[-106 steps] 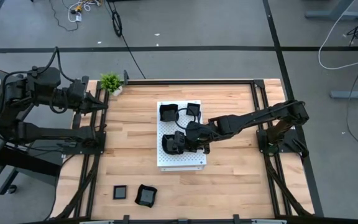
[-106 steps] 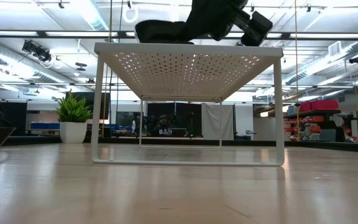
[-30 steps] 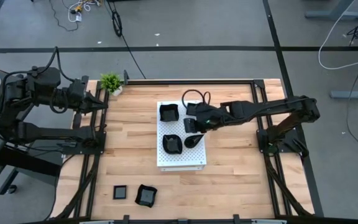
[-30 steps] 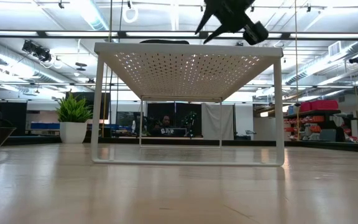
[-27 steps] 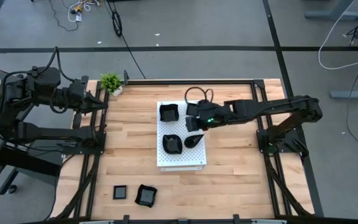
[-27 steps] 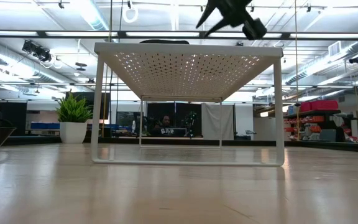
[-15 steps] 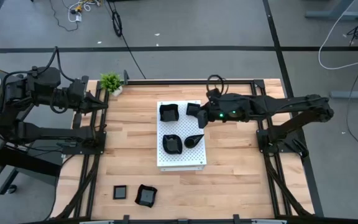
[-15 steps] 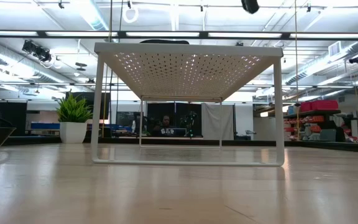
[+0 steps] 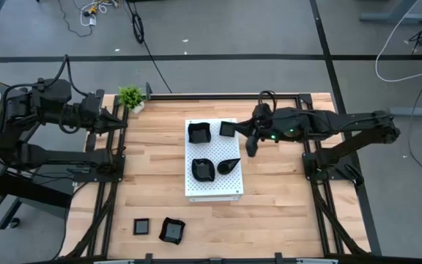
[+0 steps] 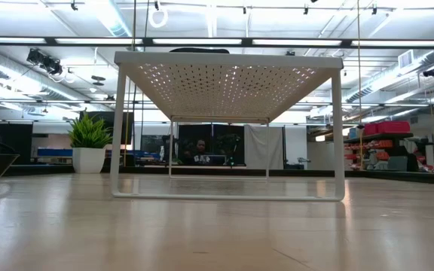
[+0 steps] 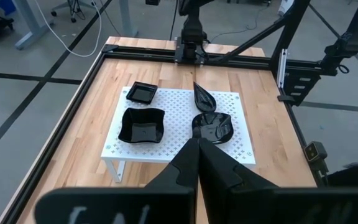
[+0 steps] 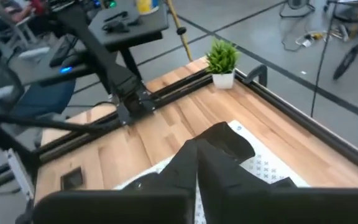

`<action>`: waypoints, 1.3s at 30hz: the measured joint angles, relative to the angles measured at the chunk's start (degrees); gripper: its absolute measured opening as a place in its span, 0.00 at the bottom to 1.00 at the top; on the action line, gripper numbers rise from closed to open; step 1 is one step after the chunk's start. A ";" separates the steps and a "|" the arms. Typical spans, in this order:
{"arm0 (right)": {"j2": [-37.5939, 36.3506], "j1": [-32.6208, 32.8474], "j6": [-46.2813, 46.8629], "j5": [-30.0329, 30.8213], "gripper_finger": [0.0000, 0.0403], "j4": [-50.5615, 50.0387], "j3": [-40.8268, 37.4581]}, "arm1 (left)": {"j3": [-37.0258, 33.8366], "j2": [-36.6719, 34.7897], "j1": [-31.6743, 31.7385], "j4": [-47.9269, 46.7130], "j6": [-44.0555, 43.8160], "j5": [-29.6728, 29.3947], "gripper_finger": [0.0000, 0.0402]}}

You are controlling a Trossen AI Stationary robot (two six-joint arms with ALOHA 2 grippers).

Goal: Pick & Place Mini shaped plates
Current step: Stack the black distorted square plate on top of the other black distorted square plate on the shelf

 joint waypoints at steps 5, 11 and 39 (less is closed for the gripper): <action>-3.83 -0.72 -4.29 -2.35 0.01 -3.89 0.00 | 0.00 0.02 0.01 0.00 0.01 0.00 0.04; -8.71 -2.79 -7.72 -9.14 0.01 -11.37 0.00 | 0.00 0.00 0.02 0.00 -0.01 -1.44 0.04; -28.46 -6.19 -21.57 -16.64 0.00 -24.53 0.00 | 0.00 0.02 0.01 2.16 -0.01 -5.57 0.04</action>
